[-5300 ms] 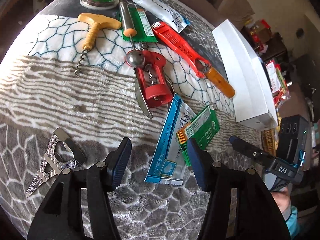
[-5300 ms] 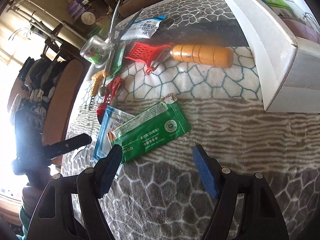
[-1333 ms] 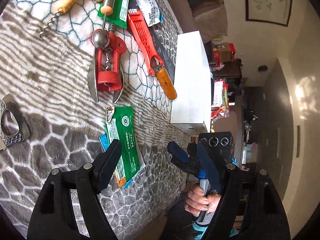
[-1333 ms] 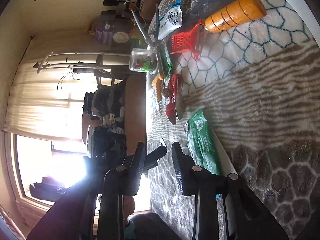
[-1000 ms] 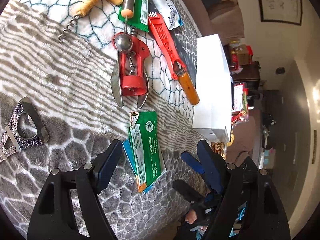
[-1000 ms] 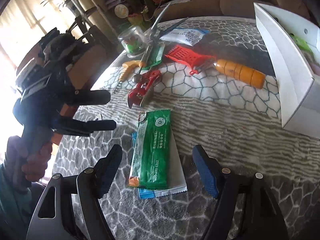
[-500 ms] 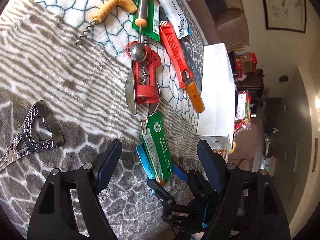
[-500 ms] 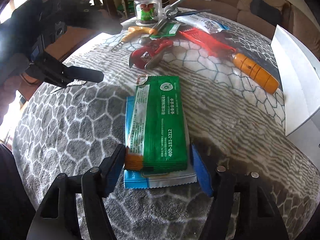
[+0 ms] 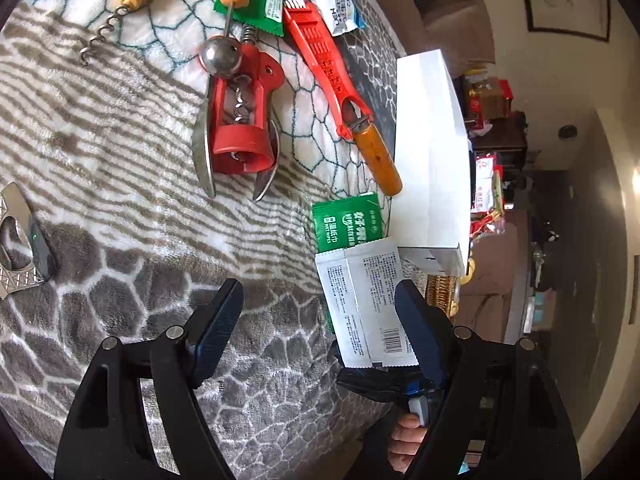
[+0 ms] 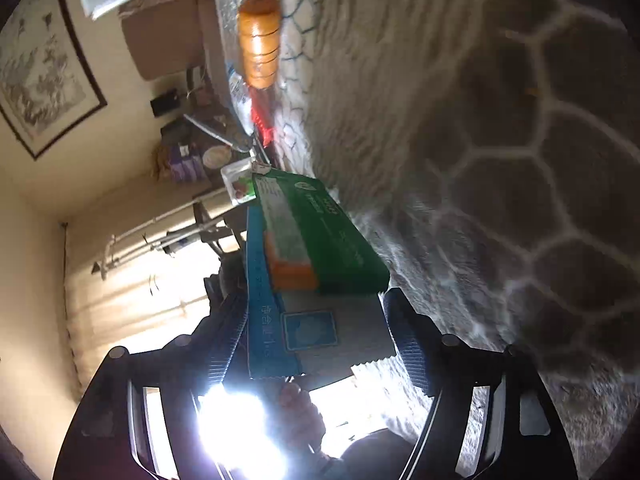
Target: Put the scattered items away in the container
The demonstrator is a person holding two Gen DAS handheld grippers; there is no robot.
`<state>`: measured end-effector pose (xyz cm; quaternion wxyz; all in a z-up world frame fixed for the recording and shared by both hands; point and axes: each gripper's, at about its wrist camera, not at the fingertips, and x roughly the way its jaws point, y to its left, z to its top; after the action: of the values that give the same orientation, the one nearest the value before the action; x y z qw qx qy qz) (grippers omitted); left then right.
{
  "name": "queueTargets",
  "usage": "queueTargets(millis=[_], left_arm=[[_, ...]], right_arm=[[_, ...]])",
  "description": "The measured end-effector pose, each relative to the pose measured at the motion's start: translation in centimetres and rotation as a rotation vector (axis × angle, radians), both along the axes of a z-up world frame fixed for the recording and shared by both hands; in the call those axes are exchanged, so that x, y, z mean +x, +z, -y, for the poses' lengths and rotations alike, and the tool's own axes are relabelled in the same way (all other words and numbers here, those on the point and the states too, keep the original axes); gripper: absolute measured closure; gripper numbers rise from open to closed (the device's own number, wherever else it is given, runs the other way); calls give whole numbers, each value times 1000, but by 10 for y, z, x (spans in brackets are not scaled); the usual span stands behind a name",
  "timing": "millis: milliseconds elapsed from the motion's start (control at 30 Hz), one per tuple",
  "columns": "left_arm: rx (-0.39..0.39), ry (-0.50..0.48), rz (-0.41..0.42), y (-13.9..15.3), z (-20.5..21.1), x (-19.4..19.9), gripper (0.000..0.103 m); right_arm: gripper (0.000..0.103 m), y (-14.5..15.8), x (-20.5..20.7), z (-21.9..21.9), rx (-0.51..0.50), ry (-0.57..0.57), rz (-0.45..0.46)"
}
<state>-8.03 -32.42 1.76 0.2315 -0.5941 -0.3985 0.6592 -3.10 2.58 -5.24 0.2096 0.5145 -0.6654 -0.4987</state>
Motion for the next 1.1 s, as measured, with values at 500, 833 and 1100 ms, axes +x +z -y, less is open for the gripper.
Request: queueTargets(millis=[500,833,1100], left_arm=[[-43,-87,7,-1,-45,-2,27],[-35,-57,12,-3,-32,-6,27],[-36,-59,14,-4,-30,-6,27]], right_arm=[[19,108,10,-17,863,297,-453],[31,74,20,53,1324,598,-734],[93,92,17,54,1193,563,-747]])
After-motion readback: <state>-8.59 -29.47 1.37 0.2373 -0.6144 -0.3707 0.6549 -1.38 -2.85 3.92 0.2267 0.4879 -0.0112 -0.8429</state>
